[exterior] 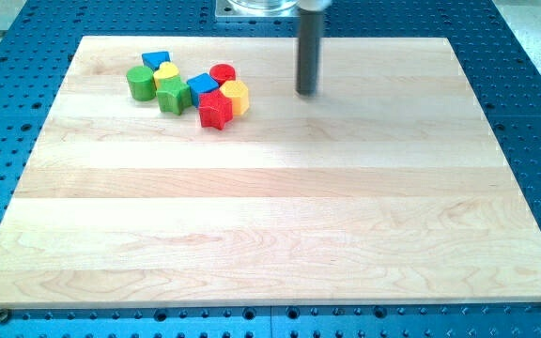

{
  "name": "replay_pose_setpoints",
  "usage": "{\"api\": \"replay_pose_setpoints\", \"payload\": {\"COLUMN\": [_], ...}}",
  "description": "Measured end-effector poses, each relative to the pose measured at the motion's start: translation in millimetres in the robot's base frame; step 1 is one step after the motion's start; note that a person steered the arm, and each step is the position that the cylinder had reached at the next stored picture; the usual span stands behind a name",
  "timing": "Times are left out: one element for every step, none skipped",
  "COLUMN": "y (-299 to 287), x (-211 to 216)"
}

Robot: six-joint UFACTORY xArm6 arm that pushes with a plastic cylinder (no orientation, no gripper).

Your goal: Push the green star into the blue cube

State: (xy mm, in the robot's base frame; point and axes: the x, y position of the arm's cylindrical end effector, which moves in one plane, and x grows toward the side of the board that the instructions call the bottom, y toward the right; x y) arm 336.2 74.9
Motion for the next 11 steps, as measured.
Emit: {"api": "replay_pose_setpoints", "payload": {"y": [-65.2,-202.3,-292.9,-328.1,-297.8,-287.7,-266.0,-248.8,-233.7,-213.8,-222.8], "x": [105.2,169.7,112.6,46.2,7.5,-22.8,-12.2,-12.2,-8.7,-2.5,18.3]}}
